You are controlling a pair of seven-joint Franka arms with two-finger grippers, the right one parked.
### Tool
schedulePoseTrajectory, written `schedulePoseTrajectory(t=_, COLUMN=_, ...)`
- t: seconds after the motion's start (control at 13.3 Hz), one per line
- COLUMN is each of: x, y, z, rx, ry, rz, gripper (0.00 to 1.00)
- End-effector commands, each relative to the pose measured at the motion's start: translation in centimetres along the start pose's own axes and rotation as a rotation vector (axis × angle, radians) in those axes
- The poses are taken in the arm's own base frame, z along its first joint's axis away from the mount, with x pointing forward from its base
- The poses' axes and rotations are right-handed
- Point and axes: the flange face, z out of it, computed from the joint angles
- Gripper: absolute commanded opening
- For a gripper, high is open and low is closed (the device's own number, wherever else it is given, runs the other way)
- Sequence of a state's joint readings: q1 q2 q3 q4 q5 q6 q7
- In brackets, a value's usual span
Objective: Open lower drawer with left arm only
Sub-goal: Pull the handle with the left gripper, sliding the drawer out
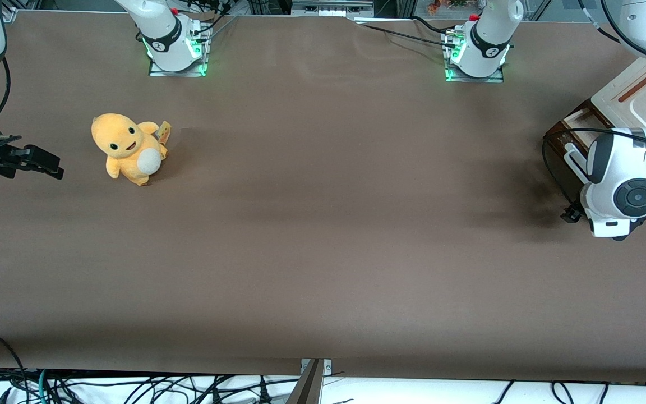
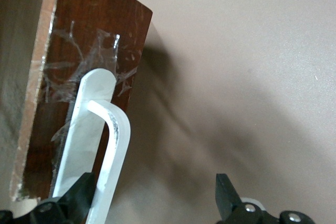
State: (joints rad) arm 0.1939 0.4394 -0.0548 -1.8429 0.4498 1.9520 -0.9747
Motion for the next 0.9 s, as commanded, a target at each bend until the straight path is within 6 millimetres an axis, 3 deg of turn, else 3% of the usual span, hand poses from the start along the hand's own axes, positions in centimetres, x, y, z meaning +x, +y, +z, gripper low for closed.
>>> schedulePoseTrajectory(t=0.0, x=-0.3, y=1.6, z=-1.0, rx=-0.010, ry=0.011, rz=-0.010, gripper=1.00)
schedulePoseTrajectory(t=0.53, x=-0.1, y=1.7, z=-1.6, rx=-0.017, ry=0.019, rz=-0.012, gripper=1.00)
schedulePoseTrajectory(t=0.82, x=2.0, y=0.0, z=-5.9, rx=0.018, ry=0.012, rz=0.027, gripper=1.00)
